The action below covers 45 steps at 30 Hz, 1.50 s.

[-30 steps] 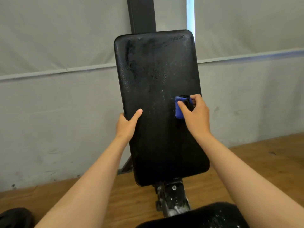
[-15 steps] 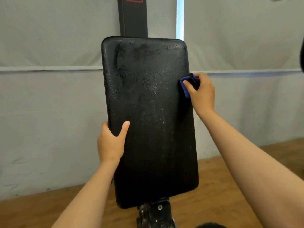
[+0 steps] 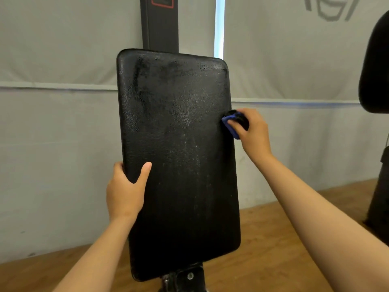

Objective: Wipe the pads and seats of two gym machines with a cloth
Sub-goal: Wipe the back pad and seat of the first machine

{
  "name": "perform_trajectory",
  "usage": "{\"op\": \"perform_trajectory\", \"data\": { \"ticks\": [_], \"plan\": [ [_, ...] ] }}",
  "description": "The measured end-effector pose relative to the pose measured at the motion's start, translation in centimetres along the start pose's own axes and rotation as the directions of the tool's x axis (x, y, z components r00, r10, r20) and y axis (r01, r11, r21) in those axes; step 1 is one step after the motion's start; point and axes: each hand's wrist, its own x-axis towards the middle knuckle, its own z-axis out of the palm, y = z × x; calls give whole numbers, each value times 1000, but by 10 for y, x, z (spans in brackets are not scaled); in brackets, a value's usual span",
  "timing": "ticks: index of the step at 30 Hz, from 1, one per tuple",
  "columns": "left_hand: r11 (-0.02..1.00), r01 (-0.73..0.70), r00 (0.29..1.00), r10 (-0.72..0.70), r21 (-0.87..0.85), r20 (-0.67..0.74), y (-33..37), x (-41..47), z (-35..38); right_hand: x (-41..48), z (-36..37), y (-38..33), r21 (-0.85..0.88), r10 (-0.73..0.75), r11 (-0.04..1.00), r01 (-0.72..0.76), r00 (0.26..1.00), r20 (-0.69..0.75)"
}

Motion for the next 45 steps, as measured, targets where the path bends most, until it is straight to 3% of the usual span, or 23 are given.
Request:
{"op": "perform_trajectory", "data": {
  "ticks": [5, 10, 14, 22, 25, 29, 34, 45],
  "plan": [
    [999, -28, 1000, 28, 15, -11, 0, 1, 1, 16, 5, -13, 27, -15, 1000, 16, 1000, -26],
    [999, -34, 999, 34, 16, -15, 0, 1, -1, -38, 17, -20, 3, -184, 983, 185, 973, 142],
    [999, -32, 999, 32, 6, -6, 1, -1, -1, -47, 16, -14, -30, -222, 972, 235, 947, 234],
    [999, -42, 999, 42, 2, -9, 2, -1, -3, 4, 16, -29, -29, -91, 995, 92, 996, 14],
    [999, -38, 999, 38, 26, -12, 0, -2, -2, 1, 24, -36, 10, -66, 998, 66, 998, 10],
    [999, -41, 999, 42, 30, -20, 4, -3, -3, -30, 34, -49, 35, -171, 985, 168, 977, 126],
    [999, -41, 999, 41, 17, -24, 9, -6, -2, -45, 29, -52, -3, -311, 943, 334, 882, 353],
    [999, -19, 1000, 20, 33, -24, 6, -5, -4, 1, 42, -69, -25, -177, 984, 178, 983, 40]
  ]
}}
